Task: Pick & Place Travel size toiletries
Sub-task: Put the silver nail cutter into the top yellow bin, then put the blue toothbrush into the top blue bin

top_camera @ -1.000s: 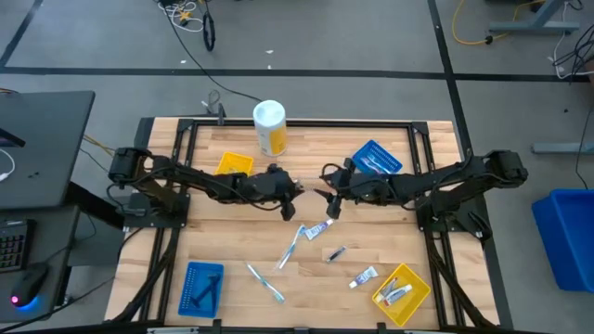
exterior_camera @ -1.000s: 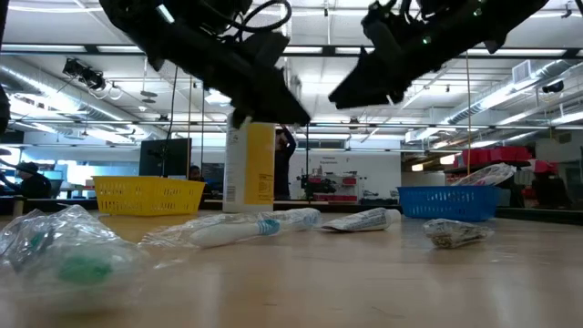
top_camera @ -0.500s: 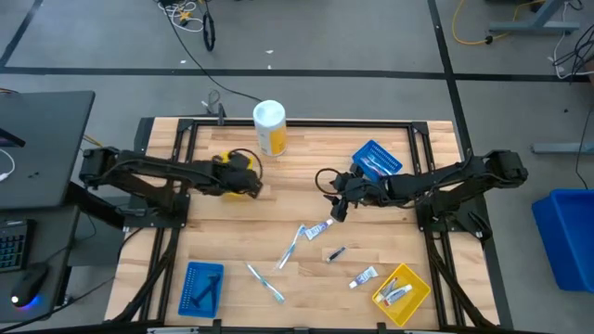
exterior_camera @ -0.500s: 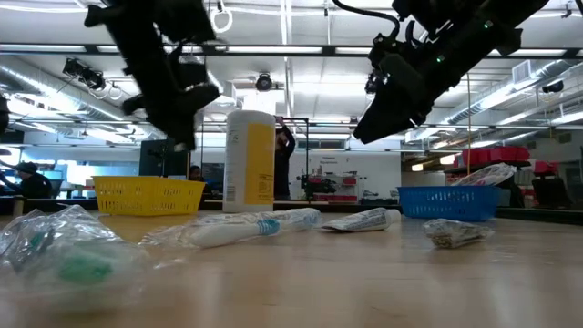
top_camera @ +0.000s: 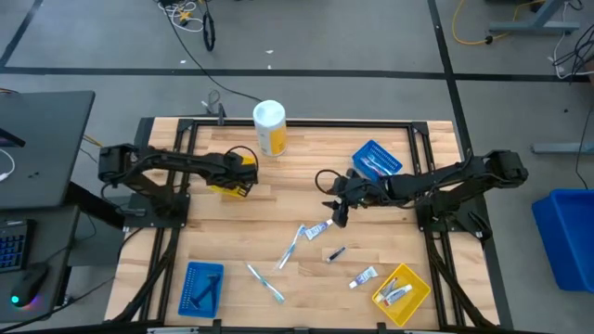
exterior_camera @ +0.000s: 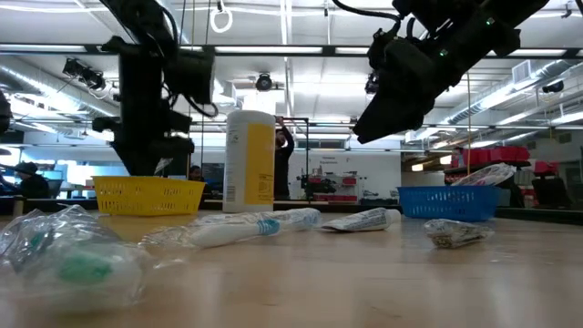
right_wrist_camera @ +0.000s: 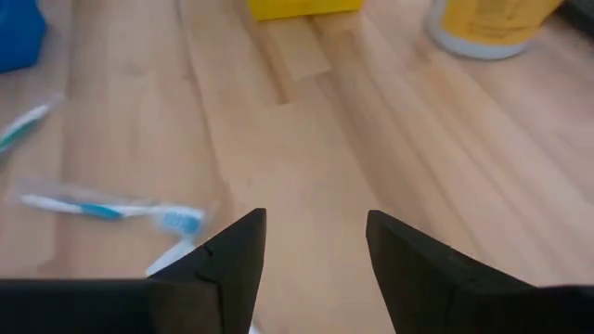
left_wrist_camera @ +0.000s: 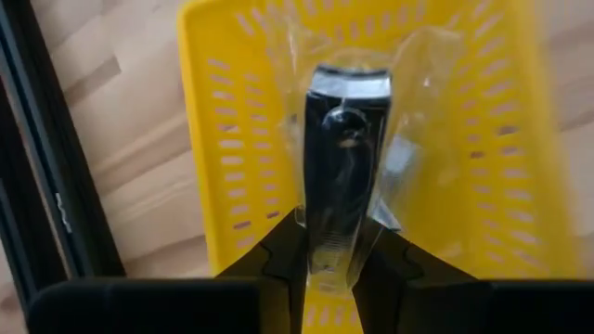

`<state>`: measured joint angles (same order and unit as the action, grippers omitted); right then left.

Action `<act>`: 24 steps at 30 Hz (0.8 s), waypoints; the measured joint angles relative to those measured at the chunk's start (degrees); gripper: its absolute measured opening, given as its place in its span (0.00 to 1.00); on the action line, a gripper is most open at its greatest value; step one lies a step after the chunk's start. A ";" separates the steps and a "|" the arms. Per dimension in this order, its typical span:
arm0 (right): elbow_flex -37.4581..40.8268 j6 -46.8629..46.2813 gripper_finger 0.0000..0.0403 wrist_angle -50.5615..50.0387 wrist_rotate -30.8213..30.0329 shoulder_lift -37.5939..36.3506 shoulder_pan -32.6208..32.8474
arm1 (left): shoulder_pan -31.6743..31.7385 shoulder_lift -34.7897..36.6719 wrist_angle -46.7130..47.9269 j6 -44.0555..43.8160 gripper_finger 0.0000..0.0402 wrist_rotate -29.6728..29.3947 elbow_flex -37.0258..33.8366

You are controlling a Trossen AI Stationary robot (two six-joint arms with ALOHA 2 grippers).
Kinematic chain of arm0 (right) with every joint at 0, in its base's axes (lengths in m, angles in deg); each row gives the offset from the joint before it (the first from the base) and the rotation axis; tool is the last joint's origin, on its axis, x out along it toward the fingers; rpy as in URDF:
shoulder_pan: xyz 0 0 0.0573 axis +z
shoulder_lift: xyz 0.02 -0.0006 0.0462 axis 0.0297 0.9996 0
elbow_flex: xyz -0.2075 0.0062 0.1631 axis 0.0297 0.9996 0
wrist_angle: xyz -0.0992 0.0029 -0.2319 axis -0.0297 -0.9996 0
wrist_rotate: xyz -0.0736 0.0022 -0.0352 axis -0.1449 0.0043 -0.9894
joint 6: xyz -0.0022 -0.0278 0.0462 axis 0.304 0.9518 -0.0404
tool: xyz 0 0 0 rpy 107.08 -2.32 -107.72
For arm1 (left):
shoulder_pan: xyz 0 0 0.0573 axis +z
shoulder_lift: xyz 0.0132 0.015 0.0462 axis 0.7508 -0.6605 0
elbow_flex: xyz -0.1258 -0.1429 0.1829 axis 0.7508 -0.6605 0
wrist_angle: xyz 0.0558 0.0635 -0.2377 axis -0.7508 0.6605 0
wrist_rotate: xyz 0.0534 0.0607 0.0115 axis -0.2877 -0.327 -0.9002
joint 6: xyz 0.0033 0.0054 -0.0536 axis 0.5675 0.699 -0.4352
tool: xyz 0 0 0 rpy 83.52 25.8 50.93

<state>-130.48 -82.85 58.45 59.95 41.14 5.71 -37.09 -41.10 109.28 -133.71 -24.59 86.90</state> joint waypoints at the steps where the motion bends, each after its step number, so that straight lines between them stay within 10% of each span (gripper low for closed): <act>1: 0.00 -0.27 0.48 -0.02 1.09 0.00 -0.01 | 0.59 -1.02 -0.21 0.79 0.19 0.40 0.02; 24: 6.83 4.66 0.58 11.55 8.54 4.79 6.55 | 0.57 -3.64 -5.19 9.60 0.37 0.07 2.40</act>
<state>-123.65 -78.18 70.00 68.49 45.93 12.27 -36.51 -44.73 104.09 -124.11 -24.52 89.29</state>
